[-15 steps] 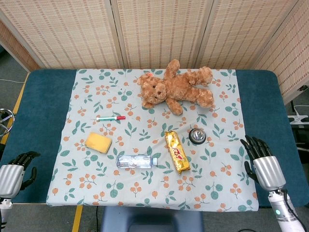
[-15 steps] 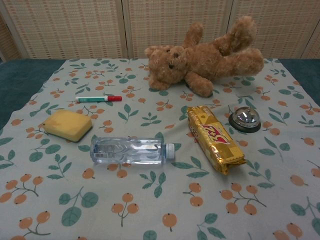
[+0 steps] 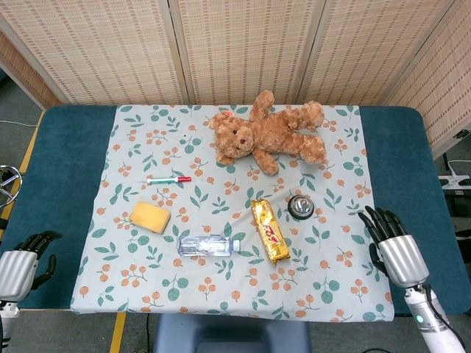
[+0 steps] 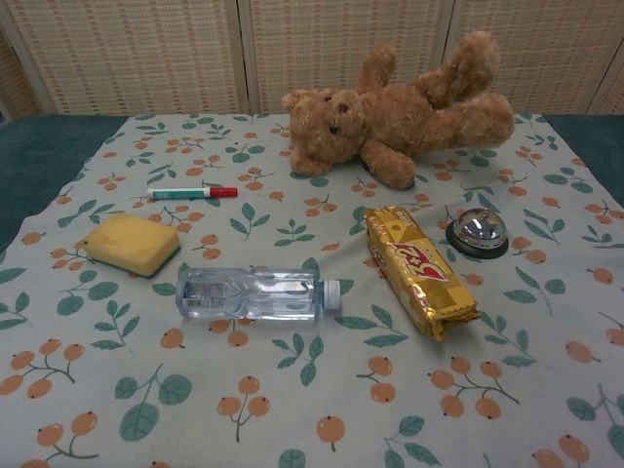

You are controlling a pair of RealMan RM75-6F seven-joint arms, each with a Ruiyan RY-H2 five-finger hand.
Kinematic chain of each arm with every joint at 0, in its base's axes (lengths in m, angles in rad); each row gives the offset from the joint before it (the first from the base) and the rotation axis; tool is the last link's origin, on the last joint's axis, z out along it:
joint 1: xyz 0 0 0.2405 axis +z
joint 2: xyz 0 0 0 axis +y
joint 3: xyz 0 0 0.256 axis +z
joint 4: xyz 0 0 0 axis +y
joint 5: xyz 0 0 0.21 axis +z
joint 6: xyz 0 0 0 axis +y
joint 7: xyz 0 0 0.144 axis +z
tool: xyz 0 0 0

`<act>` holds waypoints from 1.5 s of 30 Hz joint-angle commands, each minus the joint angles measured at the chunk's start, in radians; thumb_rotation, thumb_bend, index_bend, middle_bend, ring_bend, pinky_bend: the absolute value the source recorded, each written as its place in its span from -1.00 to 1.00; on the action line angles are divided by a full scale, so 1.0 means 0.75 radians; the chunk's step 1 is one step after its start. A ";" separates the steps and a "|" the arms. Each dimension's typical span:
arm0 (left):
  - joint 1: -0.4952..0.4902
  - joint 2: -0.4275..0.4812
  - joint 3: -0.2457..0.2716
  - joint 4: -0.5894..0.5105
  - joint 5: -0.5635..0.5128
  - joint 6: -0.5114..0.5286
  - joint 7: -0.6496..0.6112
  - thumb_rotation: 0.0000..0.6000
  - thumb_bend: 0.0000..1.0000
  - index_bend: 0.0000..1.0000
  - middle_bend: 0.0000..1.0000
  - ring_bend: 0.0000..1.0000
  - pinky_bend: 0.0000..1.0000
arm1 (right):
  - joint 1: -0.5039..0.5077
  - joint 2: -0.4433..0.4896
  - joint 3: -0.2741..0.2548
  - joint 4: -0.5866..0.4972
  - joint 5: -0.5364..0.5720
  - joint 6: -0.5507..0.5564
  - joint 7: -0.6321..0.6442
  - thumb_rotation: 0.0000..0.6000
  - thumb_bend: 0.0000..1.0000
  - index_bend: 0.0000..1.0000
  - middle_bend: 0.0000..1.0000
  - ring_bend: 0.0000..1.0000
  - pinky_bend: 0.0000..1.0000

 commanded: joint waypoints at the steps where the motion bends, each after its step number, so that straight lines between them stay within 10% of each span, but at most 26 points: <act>1: 0.001 0.004 0.001 -0.009 0.003 0.006 0.010 1.00 0.17 -0.46 -0.47 -0.47 -0.04 | 0.060 -0.046 0.007 0.062 -0.006 -0.078 0.042 1.00 0.99 -1.00 -1.00 -1.00 -0.75; 23: -0.002 0.011 0.008 -0.017 0.011 -0.002 0.007 1.00 0.17 -0.42 -0.45 -0.47 -0.04 | 0.639 -0.540 0.134 0.706 0.101 -0.702 0.322 1.00 1.00 -1.00 -1.00 -1.00 -0.76; 38: 0.001 0.015 0.009 -0.015 0.017 0.011 -0.008 1.00 0.17 -0.40 -0.43 -0.47 -0.04 | 0.685 -0.708 0.021 1.012 0.095 -0.783 0.522 1.00 1.00 -1.00 -1.00 -1.00 -0.76; 45: -0.001 0.013 0.012 -0.013 0.015 -0.001 -0.002 1.00 0.17 -0.39 -0.43 -0.47 -0.04 | 0.647 -0.661 0.010 1.017 0.051 -0.539 0.498 1.00 1.00 -1.00 -1.00 -1.00 -0.76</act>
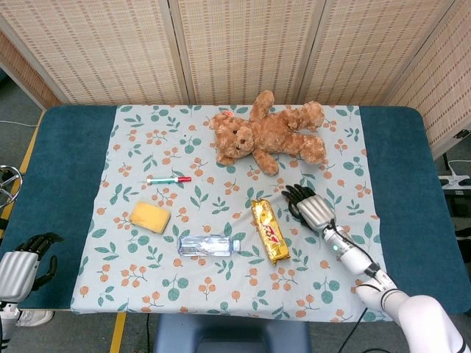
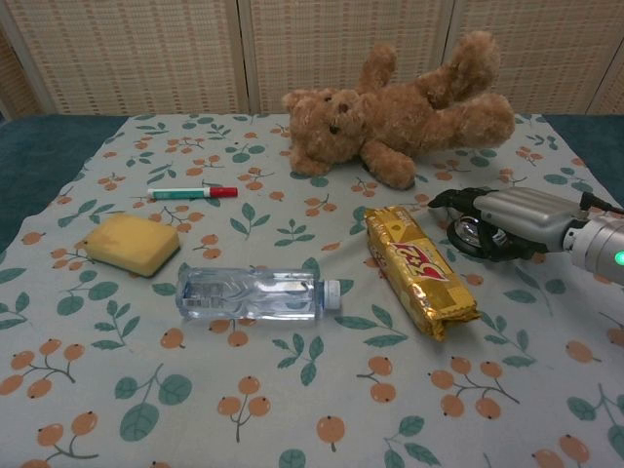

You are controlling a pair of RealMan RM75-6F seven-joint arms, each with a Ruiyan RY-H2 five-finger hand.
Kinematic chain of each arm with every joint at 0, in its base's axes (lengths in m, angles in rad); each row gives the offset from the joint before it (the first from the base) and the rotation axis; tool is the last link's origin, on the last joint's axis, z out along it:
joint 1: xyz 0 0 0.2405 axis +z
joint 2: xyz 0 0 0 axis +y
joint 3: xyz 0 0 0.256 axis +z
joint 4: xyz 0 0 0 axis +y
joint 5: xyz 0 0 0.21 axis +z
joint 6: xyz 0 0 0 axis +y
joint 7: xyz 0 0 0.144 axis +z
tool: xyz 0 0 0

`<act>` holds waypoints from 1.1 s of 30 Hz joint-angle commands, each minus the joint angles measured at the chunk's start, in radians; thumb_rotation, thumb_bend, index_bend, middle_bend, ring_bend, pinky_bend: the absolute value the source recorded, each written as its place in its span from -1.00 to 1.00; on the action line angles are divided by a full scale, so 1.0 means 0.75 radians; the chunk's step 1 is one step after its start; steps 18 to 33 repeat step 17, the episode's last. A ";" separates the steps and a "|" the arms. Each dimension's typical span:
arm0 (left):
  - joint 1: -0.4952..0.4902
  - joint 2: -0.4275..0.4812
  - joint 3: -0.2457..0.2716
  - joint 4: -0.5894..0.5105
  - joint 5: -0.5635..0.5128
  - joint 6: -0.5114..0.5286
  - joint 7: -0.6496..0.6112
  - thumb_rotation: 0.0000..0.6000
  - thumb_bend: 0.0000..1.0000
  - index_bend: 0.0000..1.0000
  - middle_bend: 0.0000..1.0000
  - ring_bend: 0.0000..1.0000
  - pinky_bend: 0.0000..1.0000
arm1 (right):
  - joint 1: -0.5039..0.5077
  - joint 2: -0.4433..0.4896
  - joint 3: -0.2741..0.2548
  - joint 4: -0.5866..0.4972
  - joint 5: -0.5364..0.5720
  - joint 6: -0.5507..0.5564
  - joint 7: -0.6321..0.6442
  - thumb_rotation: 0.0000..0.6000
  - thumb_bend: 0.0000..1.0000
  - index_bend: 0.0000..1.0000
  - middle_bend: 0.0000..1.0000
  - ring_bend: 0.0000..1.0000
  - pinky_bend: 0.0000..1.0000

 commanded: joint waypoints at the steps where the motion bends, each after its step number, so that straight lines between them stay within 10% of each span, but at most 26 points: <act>1: 0.000 0.000 0.001 0.000 0.000 0.000 0.001 1.00 0.17 -0.39 -0.43 -0.47 -0.04 | -0.049 0.057 -0.008 -0.037 -0.040 0.225 -0.062 1.00 1.00 -1.00 -1.00 -1.00 -0.76; 7: 0.001 0.002 -0.004 0.000 -0.009 -0.002 -0.017 1.00 0.17 -0.38 -0.43 -0.47 -0.04 | -0.300 0.293 -0.049 -0.358 -0.054 0.618 -0.340 1.00 1.00 -1.00 -1.00 -1.00 -0.76; 12: 0.000 0.000 -0.008 0.007 -0.016 -0.007 -0.023 1.00 0.17 -0.37 -0.43 -0.47 -0.04 | -0.404 0.392 -0.083 -0.497 -0.023 0.665 -0.453 1.00 1.00 -1.00 -1.00 -1.00 -0.78; 17: -0.005 -0.014 -0.003 0.017 0.003 0.000 0.007 1.00 0.17 -0.37 -0.43 -0.46 -0.04 | -0.604 0.724 -0.200 -1.060 0.053 0.670 -0.740 1.00 1.00 -1.00 -1.00 -1.00 -0.79; 33: -0.005 -0.014 -0.003 0.017 0.003 0.000 0.007 1.00 0.17 -0.37 -0.43 -0.46 -0.04 | -0.604 0.724 -0.200 -1.060 0.053 0.670 -0.740 1.00 1.00 -1.00 -1.00 -1.00 -0.79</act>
